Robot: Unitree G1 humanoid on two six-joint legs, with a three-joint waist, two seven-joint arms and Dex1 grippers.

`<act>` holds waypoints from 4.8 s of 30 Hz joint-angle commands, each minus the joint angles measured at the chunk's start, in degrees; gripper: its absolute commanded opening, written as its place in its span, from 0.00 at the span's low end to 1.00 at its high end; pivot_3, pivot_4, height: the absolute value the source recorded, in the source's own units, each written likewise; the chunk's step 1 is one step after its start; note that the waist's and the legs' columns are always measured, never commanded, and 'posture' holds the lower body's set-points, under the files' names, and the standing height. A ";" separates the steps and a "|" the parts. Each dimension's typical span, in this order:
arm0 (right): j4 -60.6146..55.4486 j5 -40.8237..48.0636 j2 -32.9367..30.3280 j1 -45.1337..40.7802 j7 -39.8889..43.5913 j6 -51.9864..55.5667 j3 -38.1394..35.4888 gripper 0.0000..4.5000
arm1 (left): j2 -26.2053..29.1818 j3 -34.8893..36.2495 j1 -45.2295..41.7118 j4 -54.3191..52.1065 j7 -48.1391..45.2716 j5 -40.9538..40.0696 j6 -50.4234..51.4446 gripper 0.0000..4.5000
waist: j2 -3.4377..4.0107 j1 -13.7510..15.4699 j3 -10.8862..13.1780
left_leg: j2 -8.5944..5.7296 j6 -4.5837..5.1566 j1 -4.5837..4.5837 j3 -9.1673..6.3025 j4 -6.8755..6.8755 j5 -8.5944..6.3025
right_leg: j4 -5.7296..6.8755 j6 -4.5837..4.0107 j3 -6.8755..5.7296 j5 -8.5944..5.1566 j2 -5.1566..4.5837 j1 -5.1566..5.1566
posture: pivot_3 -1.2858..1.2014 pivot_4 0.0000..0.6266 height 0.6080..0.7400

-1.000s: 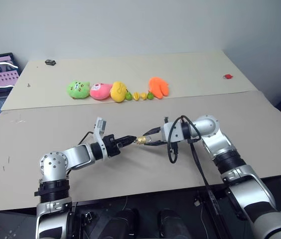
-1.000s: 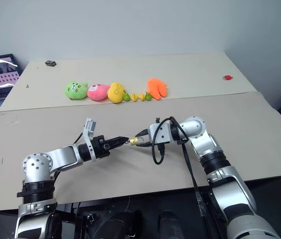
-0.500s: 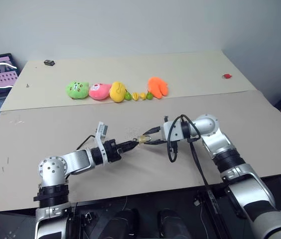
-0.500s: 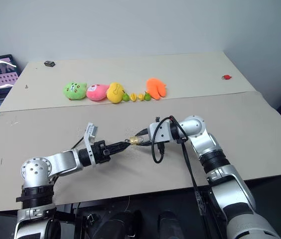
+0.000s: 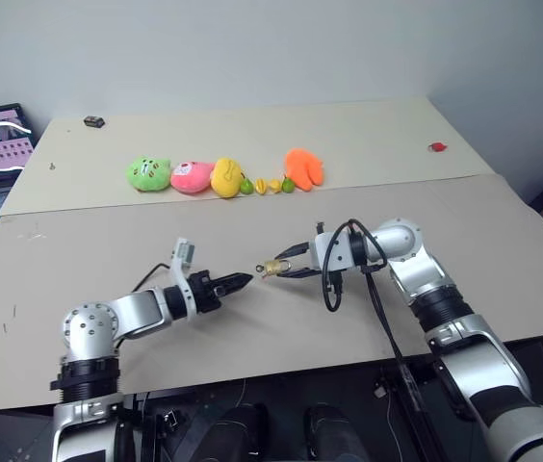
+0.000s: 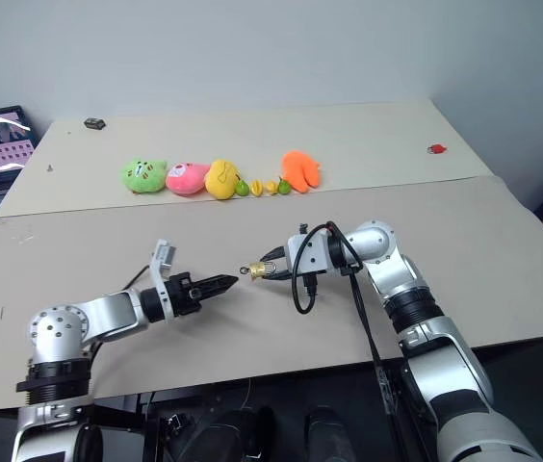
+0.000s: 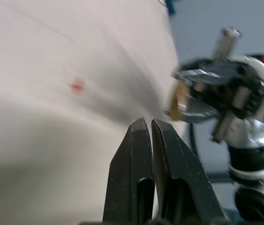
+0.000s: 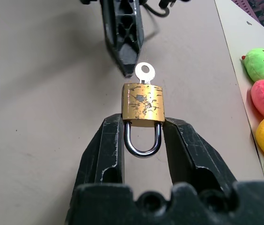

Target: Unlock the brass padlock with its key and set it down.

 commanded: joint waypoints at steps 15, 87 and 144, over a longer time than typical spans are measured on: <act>-0.83 1.01 -0.41 -1.63 -0.29 -1.54 -0.86 0.21 | -1.49 -0.60 -0.81 -2.21 -2.03 -4.06 1.85 0.04 | 0.00 0.06 0.00 | -0.01 0.01 -0.01 0.00 0.01 0.00 | 0.00 0.00 0.01 0.00 -0.02 0.01 | 0.52 0.24 1.00; -0.04 0.58 -0.69 -2.34 -0.46 -2.19 -0.77 0.21 | -4.44 -2.53 -5.72 1.77 -4.52 0.22 -1.33 0.02 | -0.01 0.07 0.00 | -0.01 0.01 -0.02 -0.01 0.02 0.00 | -0.01 0.00 0.01 0.00 -0.03 0.02 | 0.52 0.24 1.00; 0.52 0.08 -0.70 -2.13 -0.55 -3.33 0.02 0.21 | -4.15 -4.88 -3.86 -2.80 -8.63 8.43 -5.40 0.07 | -0.01 0.06 0.00 | -0.01 0.01 -0.02 0.00 0.01 0.00 | -0.02 0.00 0.01 0.00 -0.02 0.02 | 0.52 0.24 1.00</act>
